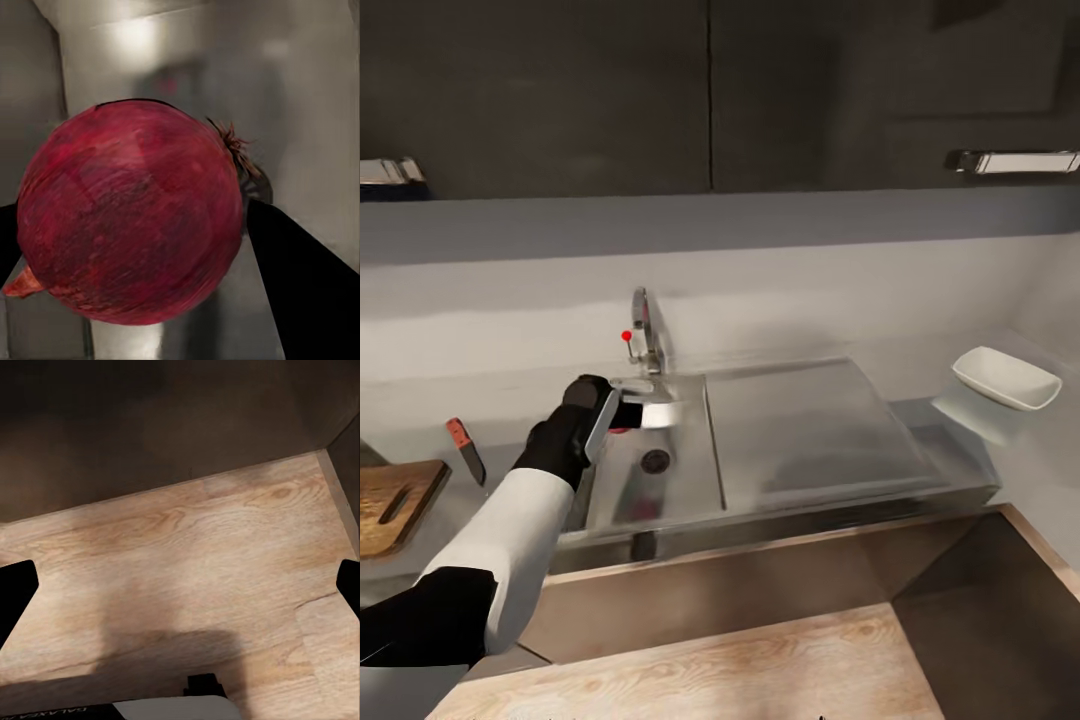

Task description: In the kitchen, take the Vidalia onion out of the sink, dice it on the chopping board with the paring knife, put the diced onion into the bowl on the countertop, then place both the paring knife and the chopping board into the sink.

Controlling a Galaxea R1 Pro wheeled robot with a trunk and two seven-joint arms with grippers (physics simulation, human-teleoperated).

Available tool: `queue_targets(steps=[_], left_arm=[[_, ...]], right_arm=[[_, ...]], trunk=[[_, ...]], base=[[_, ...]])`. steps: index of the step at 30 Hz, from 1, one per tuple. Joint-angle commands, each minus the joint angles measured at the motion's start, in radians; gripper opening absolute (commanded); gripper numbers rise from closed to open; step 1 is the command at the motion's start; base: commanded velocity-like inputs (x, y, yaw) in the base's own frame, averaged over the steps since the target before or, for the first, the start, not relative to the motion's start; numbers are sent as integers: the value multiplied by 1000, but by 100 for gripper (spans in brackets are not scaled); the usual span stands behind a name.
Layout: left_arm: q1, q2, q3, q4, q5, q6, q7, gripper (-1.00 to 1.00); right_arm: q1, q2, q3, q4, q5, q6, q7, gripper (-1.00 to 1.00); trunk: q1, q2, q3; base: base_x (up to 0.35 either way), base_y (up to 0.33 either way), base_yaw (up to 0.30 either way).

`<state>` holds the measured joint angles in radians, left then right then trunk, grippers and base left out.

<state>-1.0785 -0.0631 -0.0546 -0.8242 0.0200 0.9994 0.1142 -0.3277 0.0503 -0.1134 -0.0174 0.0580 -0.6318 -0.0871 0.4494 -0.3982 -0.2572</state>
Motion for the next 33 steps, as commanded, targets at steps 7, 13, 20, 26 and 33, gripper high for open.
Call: queue_targets(steps=[7,13,20,26,33], left_arm=[[-1,0,-4,-19,3,5,5,-100],[-1,0,-4,-18,3,6,5,-100],[-1,-1,-4,-18,4,7,5,-100],[-1,-1,-4,-16,5,7,5,-100],[0,-1,-4,-12,6,7,5,-100]], right_arm=[[-1,0,-7,1,6,-3,-3,100],[-1,0,-8,1,6,-3,-3,100],[-1,-1,-8,1,6,-3,-3,100],[-1,-3,-8,1,6,-3,-3,100],[-1,-4,-9,1,6,-3,-3,100]], trunk=[[1,-2,8],[1,-2,16],[1,-2,20],[1,-2,20],[1,-2,20]], base=[[-22,237,179],[-83,210,183],[-5,297,55],[0,302,2],[0,302,0]])
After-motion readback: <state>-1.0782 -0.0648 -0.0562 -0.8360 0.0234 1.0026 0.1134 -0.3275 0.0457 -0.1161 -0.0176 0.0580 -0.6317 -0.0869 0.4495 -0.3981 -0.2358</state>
